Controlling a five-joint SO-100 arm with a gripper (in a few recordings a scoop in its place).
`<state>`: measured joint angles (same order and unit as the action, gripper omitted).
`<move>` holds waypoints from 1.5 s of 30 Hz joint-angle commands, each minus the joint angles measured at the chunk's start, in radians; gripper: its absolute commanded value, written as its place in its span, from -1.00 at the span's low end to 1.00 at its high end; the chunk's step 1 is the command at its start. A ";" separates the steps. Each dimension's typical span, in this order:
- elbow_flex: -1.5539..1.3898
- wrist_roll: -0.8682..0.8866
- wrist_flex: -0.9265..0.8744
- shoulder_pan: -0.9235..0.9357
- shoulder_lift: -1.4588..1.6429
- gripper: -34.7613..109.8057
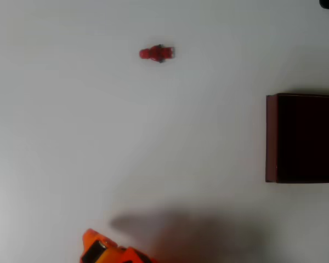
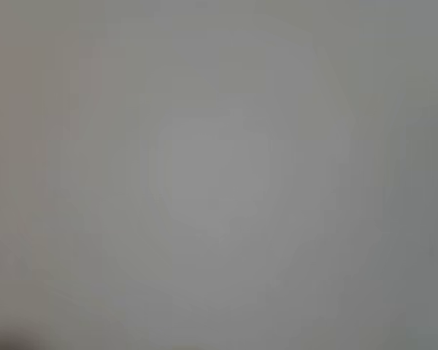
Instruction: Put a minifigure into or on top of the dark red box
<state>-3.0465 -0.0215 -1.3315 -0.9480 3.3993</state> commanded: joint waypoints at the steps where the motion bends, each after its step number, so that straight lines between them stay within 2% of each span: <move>1: 0.025 -0.008 -0.026 -0.018 0.012 -0.52; 34: 0.025 -0.006 -0.026 -0.018 0.012 -0.52; 36: 0.025 0.037 -0.026 -0.011 0.012 -0.52; 41: 0.021 0.247 -0.025 0.201 0.012 -0.52; 43: 0.023 0.264 -0.021 0.299 0.002 -0.52; 45: 0.018 0.318 -0.025 0.207 0.012 -0.44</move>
<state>-3.0450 0.2010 -1.3284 -0.6872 3.3947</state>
